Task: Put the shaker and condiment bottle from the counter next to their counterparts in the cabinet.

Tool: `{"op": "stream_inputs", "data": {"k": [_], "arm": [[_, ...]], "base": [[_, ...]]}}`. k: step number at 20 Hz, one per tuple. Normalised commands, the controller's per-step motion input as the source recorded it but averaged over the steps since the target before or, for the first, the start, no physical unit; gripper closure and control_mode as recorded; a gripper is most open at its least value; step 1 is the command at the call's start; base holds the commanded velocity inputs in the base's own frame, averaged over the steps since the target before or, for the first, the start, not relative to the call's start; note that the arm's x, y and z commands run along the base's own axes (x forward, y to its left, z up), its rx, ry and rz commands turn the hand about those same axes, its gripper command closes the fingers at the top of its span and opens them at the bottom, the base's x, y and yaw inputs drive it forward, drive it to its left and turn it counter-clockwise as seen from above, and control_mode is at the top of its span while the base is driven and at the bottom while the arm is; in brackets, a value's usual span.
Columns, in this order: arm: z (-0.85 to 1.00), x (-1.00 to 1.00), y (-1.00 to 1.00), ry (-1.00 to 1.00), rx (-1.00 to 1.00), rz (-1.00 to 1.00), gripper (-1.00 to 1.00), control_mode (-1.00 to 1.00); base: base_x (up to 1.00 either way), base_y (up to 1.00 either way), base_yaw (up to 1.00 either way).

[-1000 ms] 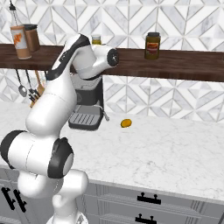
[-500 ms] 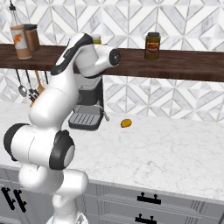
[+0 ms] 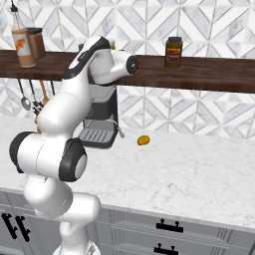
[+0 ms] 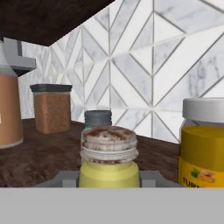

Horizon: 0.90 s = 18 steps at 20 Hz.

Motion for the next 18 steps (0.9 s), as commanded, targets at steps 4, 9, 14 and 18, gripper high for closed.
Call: {"op": "stream_inputs", "data": {"k": [4, 9, 14, 18], "arm": [[-0.08, 0.29, 0.00, 0.00, 0.01, -0.01, 1.00, -1.00], [-0.06, 0.32, 0.01, 0.00, 0.01, -0.01, 1.00, -1.00], [-0.11, 0.24, 0.00, 0.00, 0.02, 0.00, 1.00, -1.00], [-0.28, 0.14, 0.03, 0.00, 0.00, 0.00, -1.00, -1.00]], "base": [[0.00, 0.00, 0.00], [0.00, 0.00, 0.00], [0.00, 0.00, 0.00], [0.00, 0.00, 0.00]]}}
